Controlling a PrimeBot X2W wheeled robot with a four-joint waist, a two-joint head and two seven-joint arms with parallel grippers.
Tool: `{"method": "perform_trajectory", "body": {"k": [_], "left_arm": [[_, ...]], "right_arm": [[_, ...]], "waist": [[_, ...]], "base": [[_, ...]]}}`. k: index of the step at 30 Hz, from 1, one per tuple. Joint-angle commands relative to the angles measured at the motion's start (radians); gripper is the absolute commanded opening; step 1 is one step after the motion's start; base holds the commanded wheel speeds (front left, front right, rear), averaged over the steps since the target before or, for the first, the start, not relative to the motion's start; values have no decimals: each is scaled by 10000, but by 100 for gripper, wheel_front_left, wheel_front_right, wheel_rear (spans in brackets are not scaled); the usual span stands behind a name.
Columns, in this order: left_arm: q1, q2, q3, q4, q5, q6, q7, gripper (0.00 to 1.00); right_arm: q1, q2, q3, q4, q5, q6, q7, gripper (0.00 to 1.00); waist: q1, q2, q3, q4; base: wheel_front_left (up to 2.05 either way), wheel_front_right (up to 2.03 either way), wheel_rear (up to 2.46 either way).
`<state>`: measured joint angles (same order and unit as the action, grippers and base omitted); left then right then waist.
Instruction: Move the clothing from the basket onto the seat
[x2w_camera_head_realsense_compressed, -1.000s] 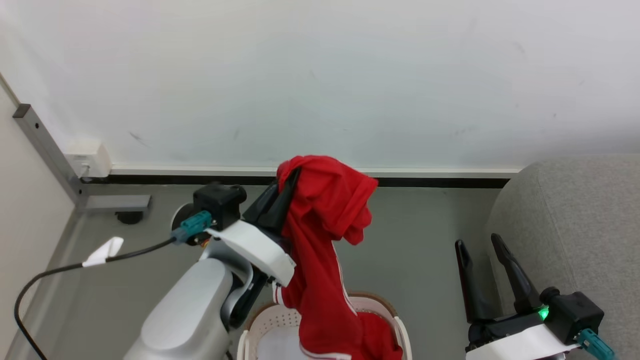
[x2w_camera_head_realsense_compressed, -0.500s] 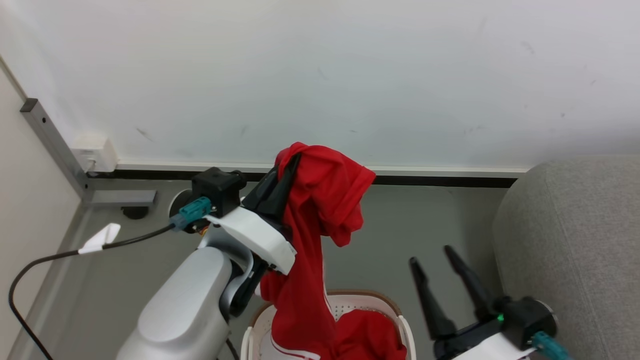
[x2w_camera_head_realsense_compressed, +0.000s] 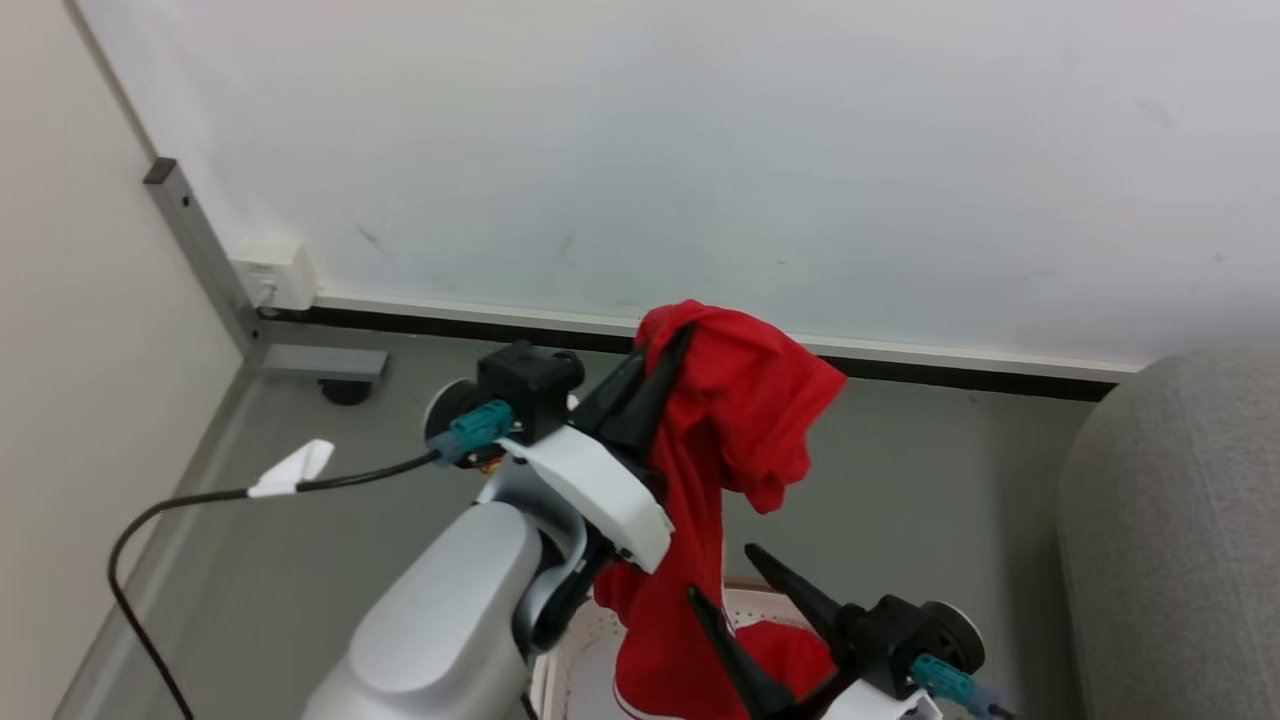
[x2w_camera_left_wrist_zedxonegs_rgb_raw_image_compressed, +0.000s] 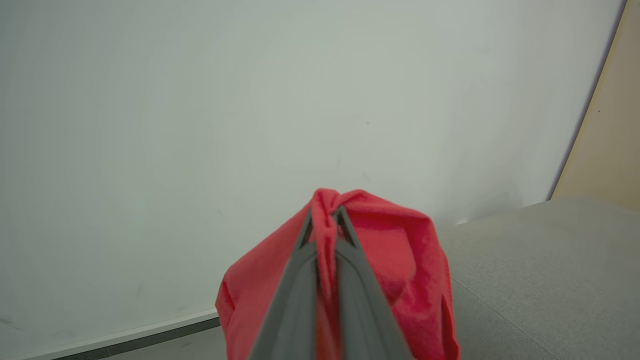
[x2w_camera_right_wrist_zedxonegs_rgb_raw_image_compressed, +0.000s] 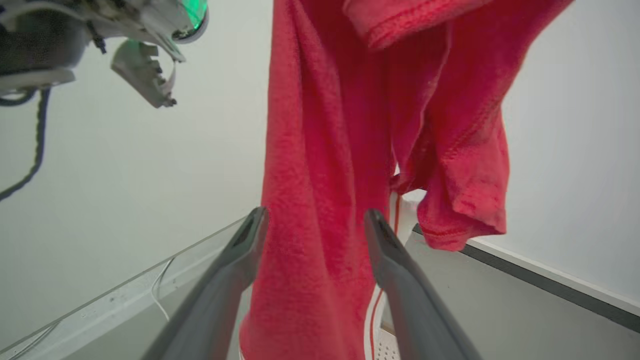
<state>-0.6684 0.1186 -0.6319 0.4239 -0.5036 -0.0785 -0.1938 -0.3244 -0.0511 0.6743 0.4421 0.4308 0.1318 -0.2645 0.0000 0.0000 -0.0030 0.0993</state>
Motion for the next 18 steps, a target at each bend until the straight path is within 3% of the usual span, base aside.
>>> {"method": "perform_trajectory", "body": {"k": [1,9,16,17,18], "left_arm": [[-75,-90,-138,-65,5,-27,64,0],[-66,-452,-861,-406,-92,-131,229,0],[107,-560,-1370,-961,-189,-140,448,0],[115,-567,-1406,-1022,-210,-128,473,0],[137,-570,-1403,-1065,-238,-102,471,0]], "right_arm": [[-348,-7,263,284,264,-21,0,100],[-1230,-4,848,1533,811,-21,2,100],[-1542,-8,265,2284,572,-21,3,100],[-1562,-10,173,2381,538,-21,3,42],[-1583,-9,89,2460,532,-21,2,0]], "waist": [[0,0,-3,258],[0,0,-61,1071],[0,0,-141,1687],[0,0,-142,1751],[0,0,-146,1803]], "base": [[0,0,0],[0,0,0],[0,0,0],[0,0,0],[0,0,0]]}}
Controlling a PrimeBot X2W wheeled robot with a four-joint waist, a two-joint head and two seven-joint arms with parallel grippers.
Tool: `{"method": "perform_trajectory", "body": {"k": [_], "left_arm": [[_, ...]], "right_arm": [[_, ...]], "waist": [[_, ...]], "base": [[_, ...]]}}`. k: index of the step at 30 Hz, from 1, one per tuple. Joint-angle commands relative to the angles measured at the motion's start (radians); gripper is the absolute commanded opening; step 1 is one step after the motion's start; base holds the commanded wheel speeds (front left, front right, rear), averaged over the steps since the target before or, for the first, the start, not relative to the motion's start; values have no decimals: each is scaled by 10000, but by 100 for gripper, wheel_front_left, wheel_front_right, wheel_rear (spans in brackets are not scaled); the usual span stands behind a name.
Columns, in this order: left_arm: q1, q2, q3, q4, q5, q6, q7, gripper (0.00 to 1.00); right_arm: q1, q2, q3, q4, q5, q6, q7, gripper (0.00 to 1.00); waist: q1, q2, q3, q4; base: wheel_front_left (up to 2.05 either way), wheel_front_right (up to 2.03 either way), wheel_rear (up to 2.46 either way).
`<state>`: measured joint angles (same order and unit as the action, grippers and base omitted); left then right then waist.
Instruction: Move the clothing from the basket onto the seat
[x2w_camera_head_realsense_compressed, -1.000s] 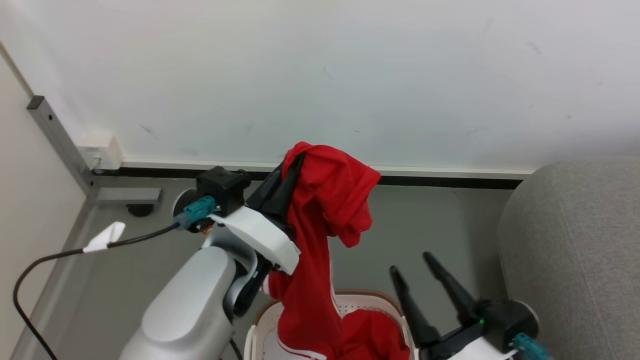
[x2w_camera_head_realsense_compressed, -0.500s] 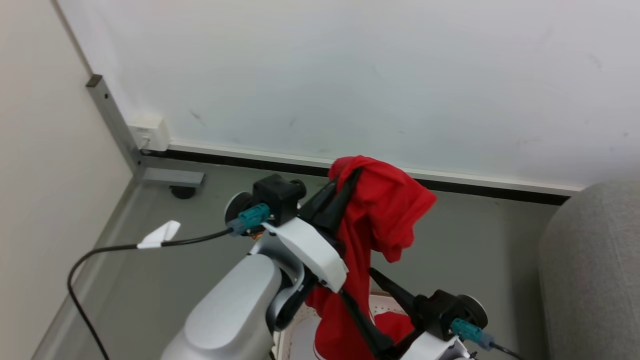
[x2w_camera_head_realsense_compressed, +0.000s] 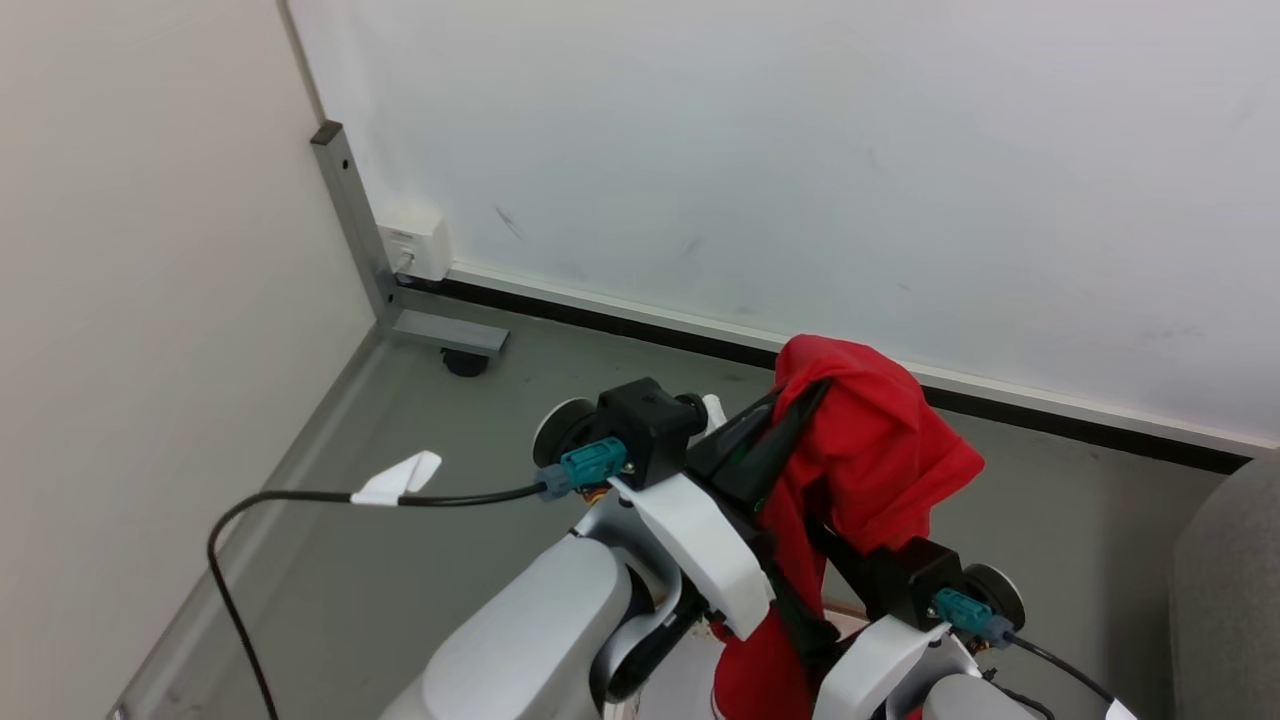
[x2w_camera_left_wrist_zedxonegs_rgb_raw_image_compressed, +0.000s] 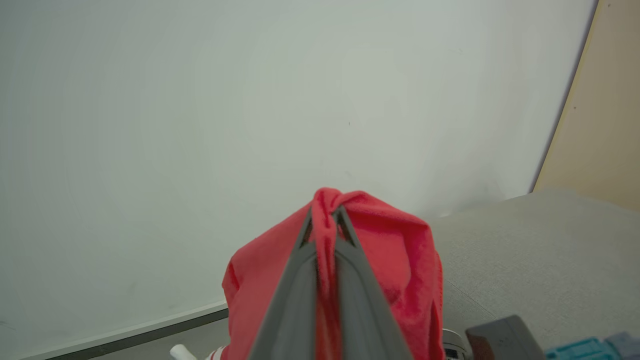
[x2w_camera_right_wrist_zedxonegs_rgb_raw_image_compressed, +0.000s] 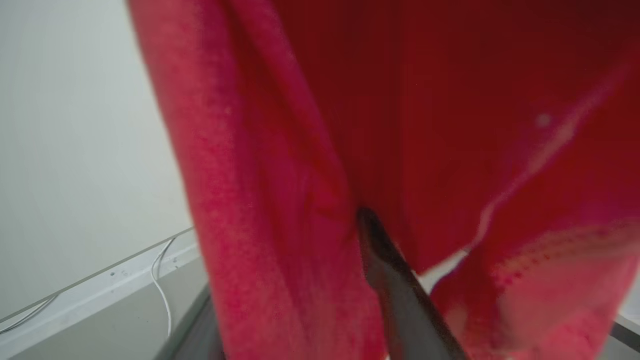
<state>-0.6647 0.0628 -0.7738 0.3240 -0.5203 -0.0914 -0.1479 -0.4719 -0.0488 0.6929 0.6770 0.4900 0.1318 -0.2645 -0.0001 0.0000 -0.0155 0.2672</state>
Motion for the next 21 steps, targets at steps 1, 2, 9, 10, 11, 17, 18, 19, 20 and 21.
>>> {"method": "perform_trajectory", "body": {"k": [1,2,9,10,11,17,18,19,20,21], "left_arm": [[115,3,14,-98,-85,53,21,0],[132,32,16,-117,-100,69,26,0],[222,217,92,-139,-215,171,27,0],[232,240,106,-133,-230,194,14,0],[243,274,128,-127,-250,198,0,0],[381,424,178,-123,-289,297,-73,0],[419,446,161,-145,-304,291,-98,0],[464,465,153,-185,-340,260,-138,1],[523,481,142,-236,-357,239,-170,25],[594,501,115,-293,-352,219,-239,54]], "right_arm": [[-103,-32,-141,181,-37,-21,3,0],[-93,-28,-200,228,-7,-21,3,0],[127,-29,-511,34,128,-21,2,0],[162,-30,-532,-21,147,-21,2,0],[195,-30,-550,-80,165,-21,2,0],[332,-28,-958,-614,148,-21,-1,0],[392,-28,-1070,-722,104,-21,-1,0],[456,-30,-1179,-834,51,-21,-1,0],[520,-30,-1315,-930,22,-21,-1,0],[568,-30,-1432,-1051,-49,-21,0,0]], "waist": [[1,0,-30,167],[1,0,-38,195],[1,0,-97,159],[1,0,-104,126],[1,0,-110,88],[1,0,-116,-167],[1,0,-110,-223],[1,0,-102,-288],[1,0,-94,-353],[1,0,-88,-430]], "base": [[0,0,0],[0,0,0],[0,0,0],[0,0,0],[0,0,0],[0,0,0],[0,0,0],[0,0,0],[0,0,0],[0,0,0]]}}
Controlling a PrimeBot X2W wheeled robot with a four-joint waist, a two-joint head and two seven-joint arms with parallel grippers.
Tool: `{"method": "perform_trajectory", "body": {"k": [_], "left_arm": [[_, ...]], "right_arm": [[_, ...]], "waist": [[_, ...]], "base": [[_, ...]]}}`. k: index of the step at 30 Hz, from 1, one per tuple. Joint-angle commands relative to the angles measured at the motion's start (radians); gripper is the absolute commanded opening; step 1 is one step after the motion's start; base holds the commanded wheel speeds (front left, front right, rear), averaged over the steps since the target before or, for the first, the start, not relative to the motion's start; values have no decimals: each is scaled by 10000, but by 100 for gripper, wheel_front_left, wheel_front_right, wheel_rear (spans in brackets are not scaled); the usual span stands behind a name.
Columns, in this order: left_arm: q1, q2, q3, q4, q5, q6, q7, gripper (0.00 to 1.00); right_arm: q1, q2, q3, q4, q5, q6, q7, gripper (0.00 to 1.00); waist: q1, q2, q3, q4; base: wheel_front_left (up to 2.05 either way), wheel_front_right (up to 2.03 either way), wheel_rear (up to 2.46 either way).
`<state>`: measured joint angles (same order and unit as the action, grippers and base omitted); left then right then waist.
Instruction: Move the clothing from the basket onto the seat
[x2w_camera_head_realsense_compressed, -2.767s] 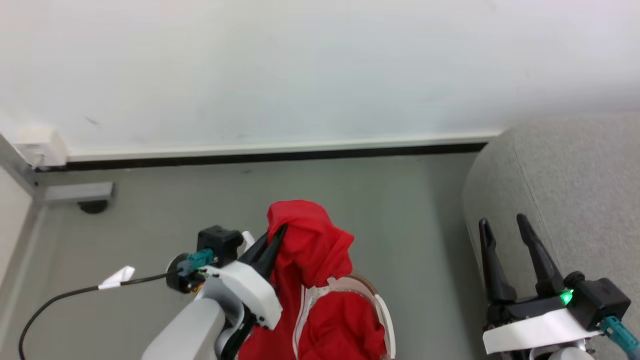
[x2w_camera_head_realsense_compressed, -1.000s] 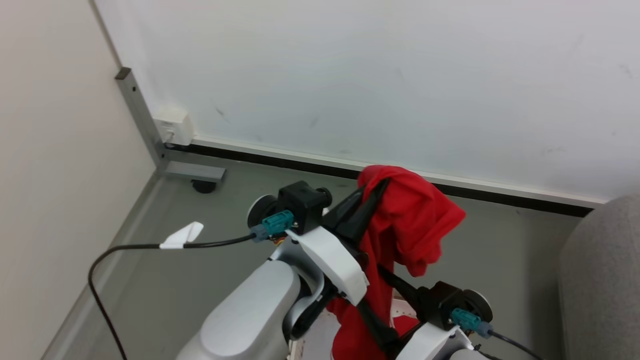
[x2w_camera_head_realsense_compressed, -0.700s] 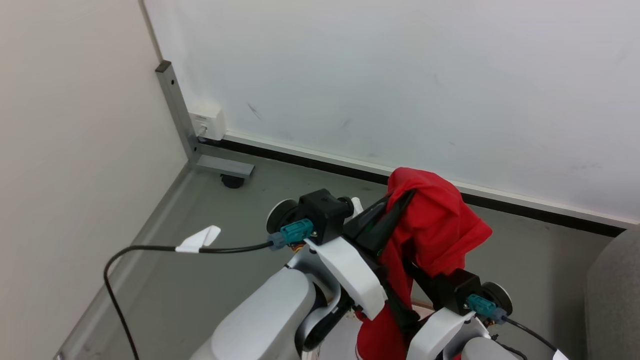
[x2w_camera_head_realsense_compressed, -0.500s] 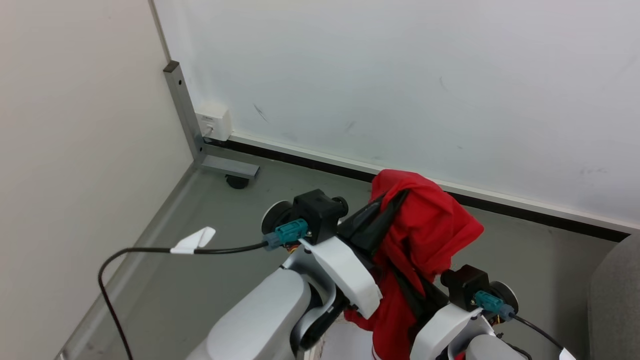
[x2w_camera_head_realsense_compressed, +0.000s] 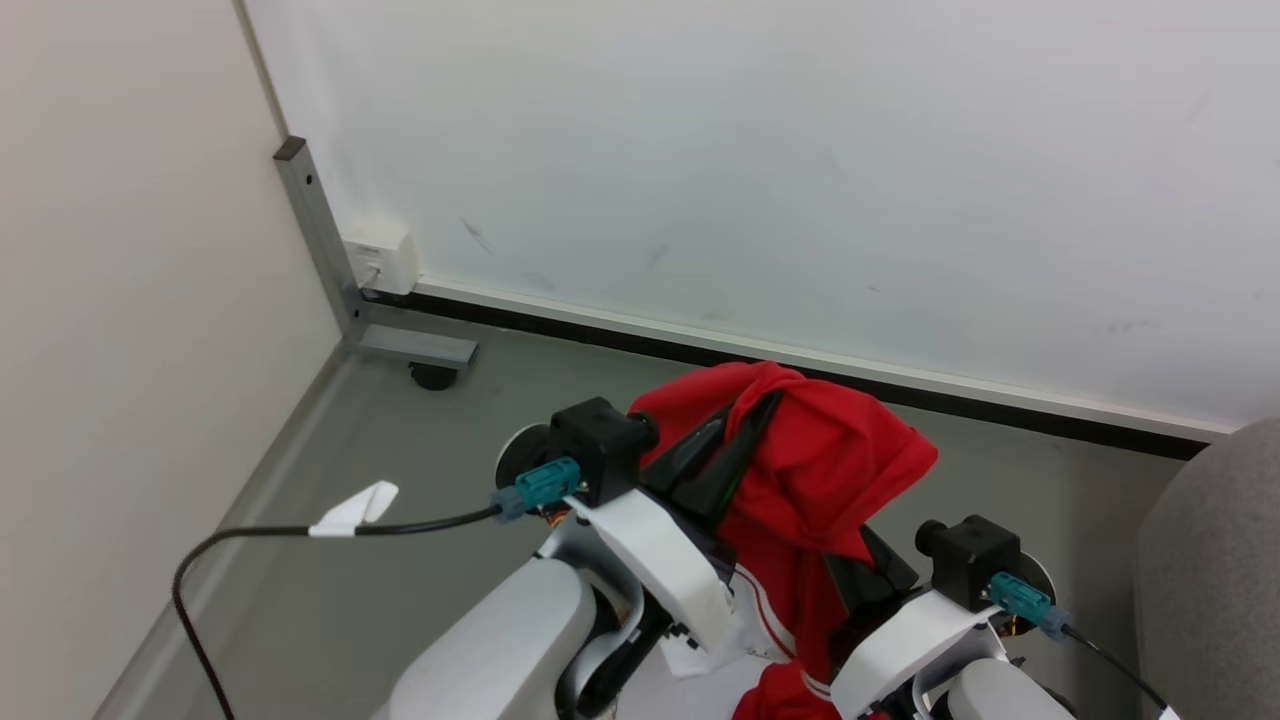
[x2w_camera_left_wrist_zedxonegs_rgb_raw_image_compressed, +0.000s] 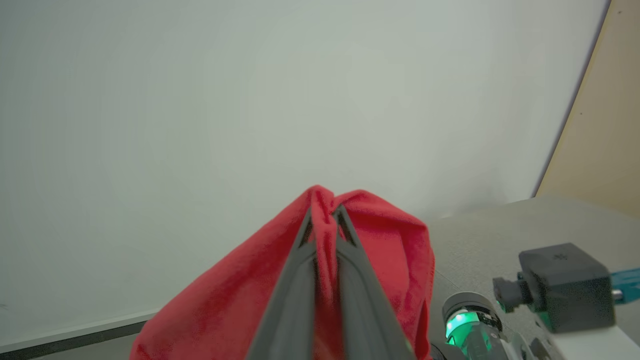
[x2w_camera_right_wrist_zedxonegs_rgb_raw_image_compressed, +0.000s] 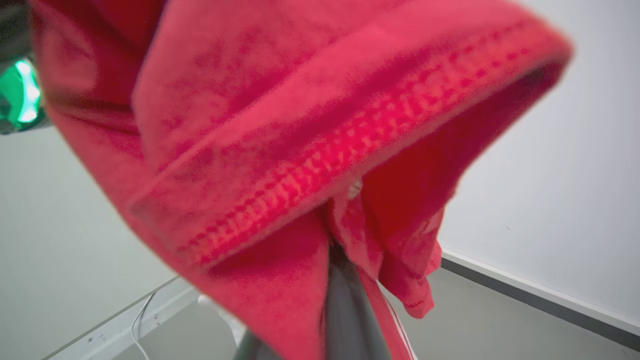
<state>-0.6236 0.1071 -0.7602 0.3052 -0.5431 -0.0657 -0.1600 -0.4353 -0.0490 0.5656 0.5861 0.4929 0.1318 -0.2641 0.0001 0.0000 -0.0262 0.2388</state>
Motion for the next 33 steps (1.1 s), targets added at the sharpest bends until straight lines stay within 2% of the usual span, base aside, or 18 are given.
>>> {"method": "perform_trajectory", "body": {"k": [1,6,11,20,26,33], "left_arm": [[266,68,-47,-173,-146,-55,-153,100],[549,215,-181,-449,-132,-122,-250,100],[802,399,-316,-771,-65,-136,-336,100],[864,655,-408,-954,168,-138,-650,100],[886,833,-372,-757,386,-76,-842,100],[932,908,-304,-499,670,-78,-975,100]], "right_arm": [[262,-28,-313,-284,-109,-21,-5,0],[512,-28,-932,-669,-454,-21,-5,0],[738,-26,-2039,-1169,-848,-21,-5,0],[1019,-142,-3661,-2294,-1676,-21,-5,0],[1166,-390,-4185,-2881,-1811,-21,-5,0],[1397,-620,-4285,-3352,-1793,-21,-3,0]], "waist": [[-1,0,27,-226],[-1,0,76,-598],[-1,0,180,-1171],[-1,0,419,-2582],[-1,0,600,-3735],[-1,0,802,-5046]], "base": [[0,0,0],[0,0,0],[0,0,0],[0,0,0],[0,0,0],[0,0,0]]}}
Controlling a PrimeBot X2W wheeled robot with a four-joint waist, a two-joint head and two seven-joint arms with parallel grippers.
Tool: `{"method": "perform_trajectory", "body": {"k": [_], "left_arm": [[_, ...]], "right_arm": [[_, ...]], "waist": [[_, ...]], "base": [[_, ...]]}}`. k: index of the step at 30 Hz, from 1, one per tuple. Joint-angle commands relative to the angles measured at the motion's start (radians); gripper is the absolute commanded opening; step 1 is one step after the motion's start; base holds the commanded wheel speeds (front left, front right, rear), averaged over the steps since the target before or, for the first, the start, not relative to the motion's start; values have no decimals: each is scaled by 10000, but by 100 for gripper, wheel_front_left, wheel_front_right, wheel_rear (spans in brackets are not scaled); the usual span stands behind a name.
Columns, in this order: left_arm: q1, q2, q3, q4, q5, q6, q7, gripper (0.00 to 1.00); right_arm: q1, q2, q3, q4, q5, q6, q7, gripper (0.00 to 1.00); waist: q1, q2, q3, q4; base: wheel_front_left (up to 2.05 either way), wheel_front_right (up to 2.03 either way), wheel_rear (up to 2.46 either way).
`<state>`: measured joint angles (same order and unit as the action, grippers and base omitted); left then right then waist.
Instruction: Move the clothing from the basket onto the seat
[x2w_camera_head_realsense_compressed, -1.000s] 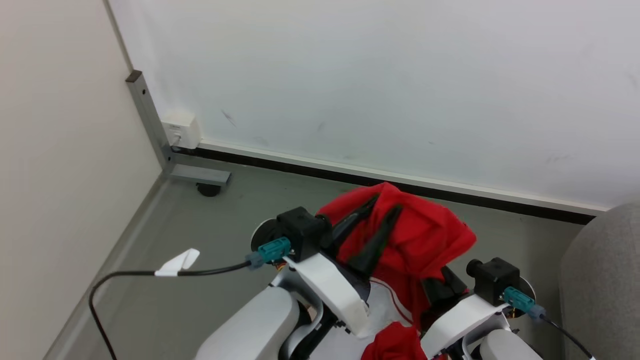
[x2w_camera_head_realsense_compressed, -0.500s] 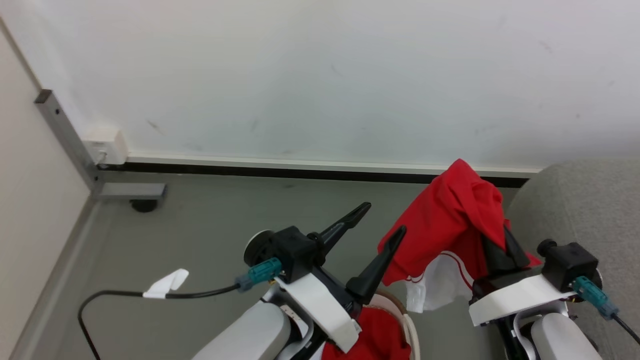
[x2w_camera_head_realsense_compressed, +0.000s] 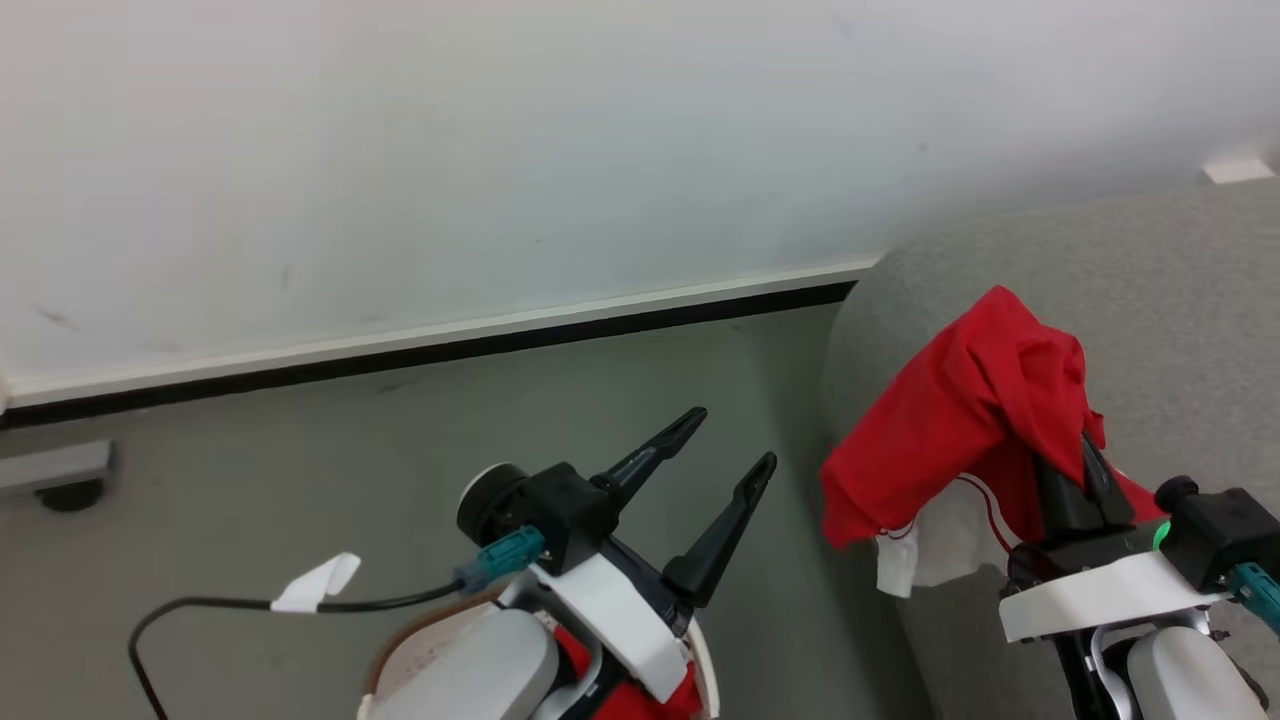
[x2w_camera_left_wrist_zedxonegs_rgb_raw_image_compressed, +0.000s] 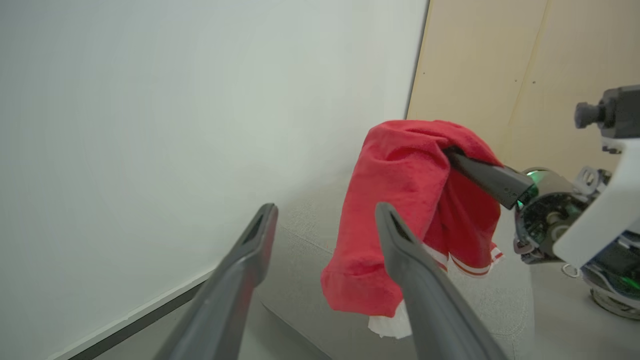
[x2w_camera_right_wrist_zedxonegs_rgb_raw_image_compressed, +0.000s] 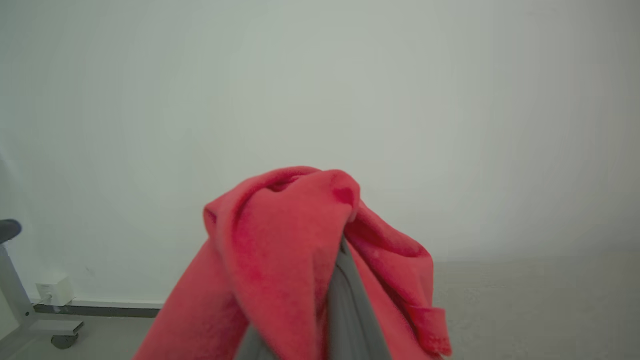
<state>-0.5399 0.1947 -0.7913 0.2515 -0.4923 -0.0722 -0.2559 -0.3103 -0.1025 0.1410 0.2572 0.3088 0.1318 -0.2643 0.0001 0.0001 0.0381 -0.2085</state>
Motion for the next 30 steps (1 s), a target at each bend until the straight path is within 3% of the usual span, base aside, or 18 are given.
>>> {"method": "perform_trajectory", "body": {"k": [1,8,14,22,30], "left_arm": [[101,40,4,76,229,-15,-37,100],[125,12,87,320,444,-35,-84,100],[128,-76,206,426,567,-97,-90,100],[-75,10,268,397,717,-240,-92,100],[-638,488,211,89,857,-360,90,100]], "right_arm": [[181,-91,-53,-139,73,-21,-3,0],[552,-29,-204,-539,157,-21,-3,0],[670,-35,-219,-735,207,-21,-3,0],[-90,-400,-482,-596,359,-21,-3,0],[-2382,-1608,-1179,899,1014,-22,-3,0]], "waist": [[-1,-1,184,-744],[-1,-1,325,-1597],[-1,-1,406,-1851],[-1,-1,1010,-1712],[-1,-1,2716,-1102]], "base": [[0,0,0],[0,0,0],[0,0,0],[0,0,0],[0,0,0]]}}
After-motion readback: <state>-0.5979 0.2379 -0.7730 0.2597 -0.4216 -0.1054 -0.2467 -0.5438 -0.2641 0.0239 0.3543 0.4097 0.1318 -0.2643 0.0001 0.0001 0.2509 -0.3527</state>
